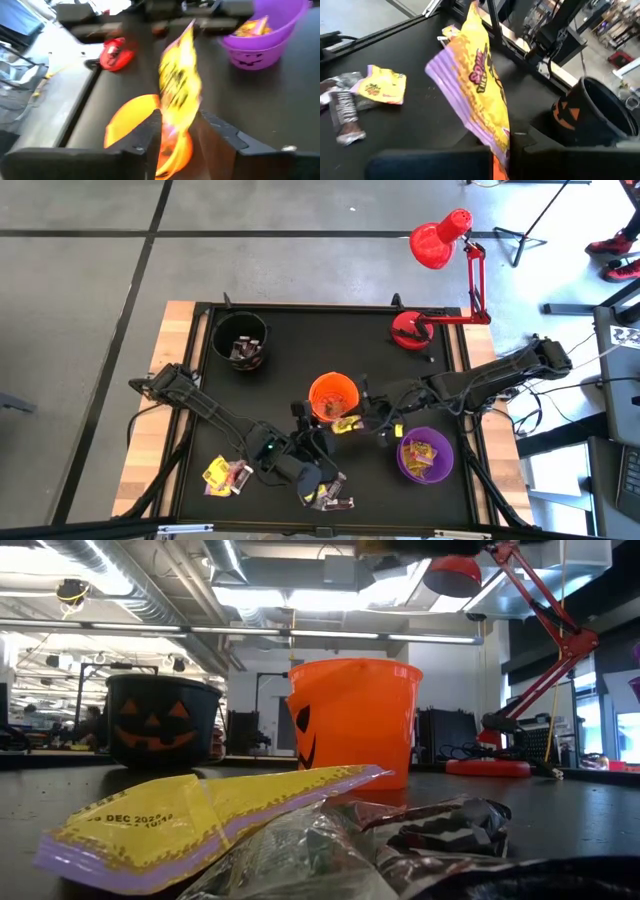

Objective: Sort candy
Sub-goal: Put the yellow candy into the purple bucket

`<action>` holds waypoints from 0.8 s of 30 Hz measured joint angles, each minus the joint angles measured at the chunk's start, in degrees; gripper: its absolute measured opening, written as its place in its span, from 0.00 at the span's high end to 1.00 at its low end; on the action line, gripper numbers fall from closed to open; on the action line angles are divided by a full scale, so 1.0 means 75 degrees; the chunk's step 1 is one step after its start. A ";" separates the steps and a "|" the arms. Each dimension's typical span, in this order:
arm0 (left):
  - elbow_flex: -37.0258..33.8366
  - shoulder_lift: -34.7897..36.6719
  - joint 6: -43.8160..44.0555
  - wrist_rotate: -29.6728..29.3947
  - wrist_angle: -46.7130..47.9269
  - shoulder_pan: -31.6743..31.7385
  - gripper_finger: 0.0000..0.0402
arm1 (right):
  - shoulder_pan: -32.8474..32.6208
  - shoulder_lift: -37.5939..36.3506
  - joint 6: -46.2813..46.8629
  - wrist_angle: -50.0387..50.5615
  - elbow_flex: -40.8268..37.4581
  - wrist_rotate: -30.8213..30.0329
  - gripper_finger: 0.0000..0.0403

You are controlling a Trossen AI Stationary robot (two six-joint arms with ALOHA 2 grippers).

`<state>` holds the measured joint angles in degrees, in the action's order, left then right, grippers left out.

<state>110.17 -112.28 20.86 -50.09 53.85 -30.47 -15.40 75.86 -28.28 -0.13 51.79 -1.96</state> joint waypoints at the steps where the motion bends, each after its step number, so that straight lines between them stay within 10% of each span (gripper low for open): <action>1: -0.0002 0.0065 0.0003 -0.0127 0.0058 -0.0041 0.69 | 0.0000 -0.0174 0.0115 0.0212 0.0000 0.0015 0.97; 9: -0.0008 0.0478 0.0356 -0.1171 0.1103 -0.0453 0.66 | 0.0000 -0.1905 0.1182 0.2303 0.0000 0.1095 0.94; 15: -0.0898 0.0950 0.3764 -0.1884 0.3686 -0.0540 0.65 | -0.0003 -0.2922 0.2084 0.4252 0.0000 0.1645 0.94; 24: -0.4626 0.2857 0.4278 -0.1531 0.0124 -0.0704 0.66 | -0.0717 -0.3247 0.2987 0.5594 0.0000 0.1824 0.94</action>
<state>75.48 -90.85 52.95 -61.57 54.78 -35.75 -20.77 51.50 -5.88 41.83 51.79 11.72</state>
